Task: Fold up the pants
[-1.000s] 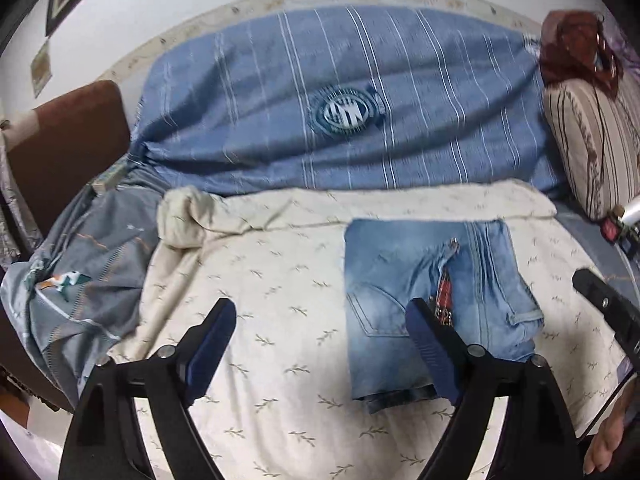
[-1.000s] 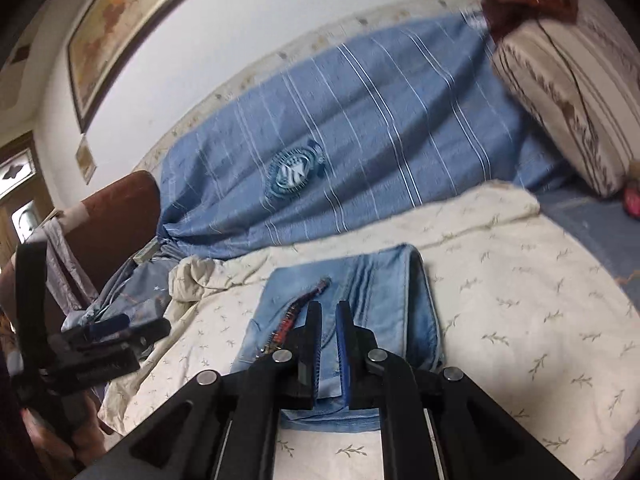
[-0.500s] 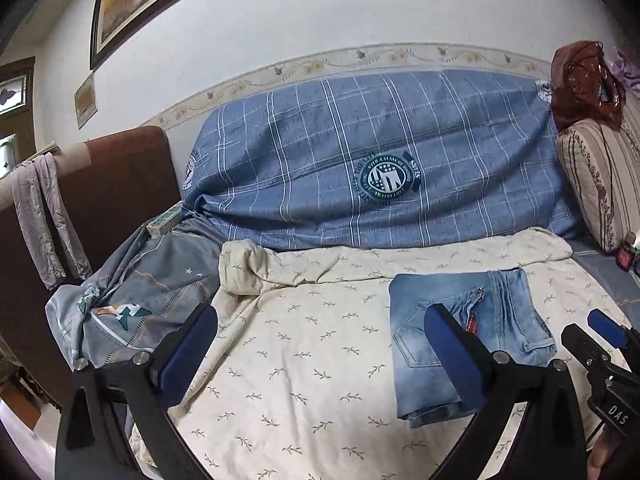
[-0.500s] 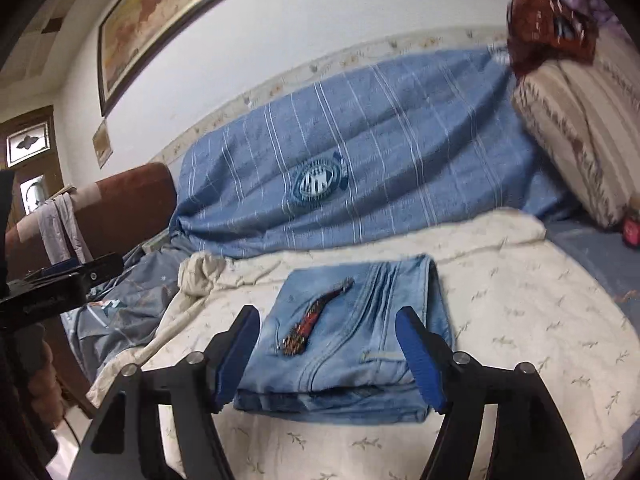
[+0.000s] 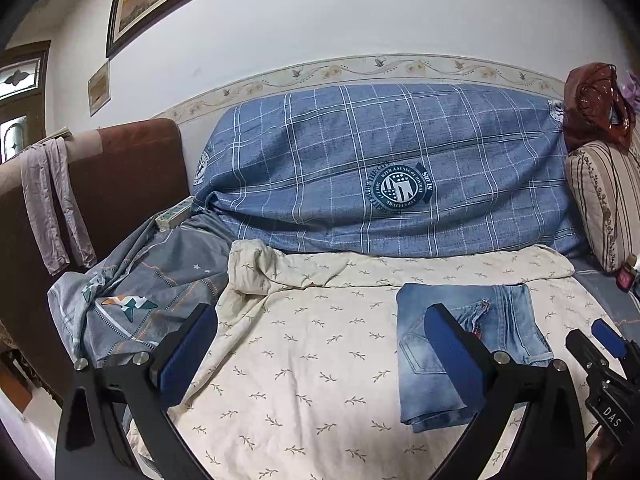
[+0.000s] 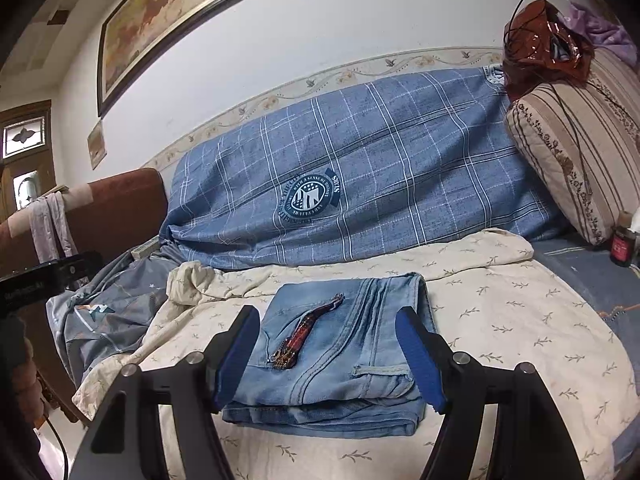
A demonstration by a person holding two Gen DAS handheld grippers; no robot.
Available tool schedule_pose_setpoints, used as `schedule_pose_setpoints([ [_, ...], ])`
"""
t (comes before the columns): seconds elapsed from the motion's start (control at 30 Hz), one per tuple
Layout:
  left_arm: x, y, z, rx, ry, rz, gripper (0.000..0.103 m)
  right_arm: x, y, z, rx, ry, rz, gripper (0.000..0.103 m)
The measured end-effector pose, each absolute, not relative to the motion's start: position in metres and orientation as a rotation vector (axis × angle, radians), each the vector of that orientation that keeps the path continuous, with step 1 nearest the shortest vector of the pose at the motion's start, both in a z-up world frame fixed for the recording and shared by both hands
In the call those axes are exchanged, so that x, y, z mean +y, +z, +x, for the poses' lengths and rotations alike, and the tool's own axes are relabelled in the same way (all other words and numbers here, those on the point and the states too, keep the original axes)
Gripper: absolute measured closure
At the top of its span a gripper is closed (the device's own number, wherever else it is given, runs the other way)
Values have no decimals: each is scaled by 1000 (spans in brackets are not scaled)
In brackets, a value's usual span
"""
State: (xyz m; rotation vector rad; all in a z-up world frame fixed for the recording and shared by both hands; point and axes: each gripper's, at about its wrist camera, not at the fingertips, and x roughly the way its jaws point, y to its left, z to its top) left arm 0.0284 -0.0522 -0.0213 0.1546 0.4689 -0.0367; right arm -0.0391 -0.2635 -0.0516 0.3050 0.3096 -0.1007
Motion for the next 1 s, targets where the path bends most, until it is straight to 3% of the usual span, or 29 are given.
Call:
schedule_pose_setpoints([
  [1.0, -17, -37, 41, 495, 75, 106, 0, -252, -51, -36, 301, -72, 279, 29],
])
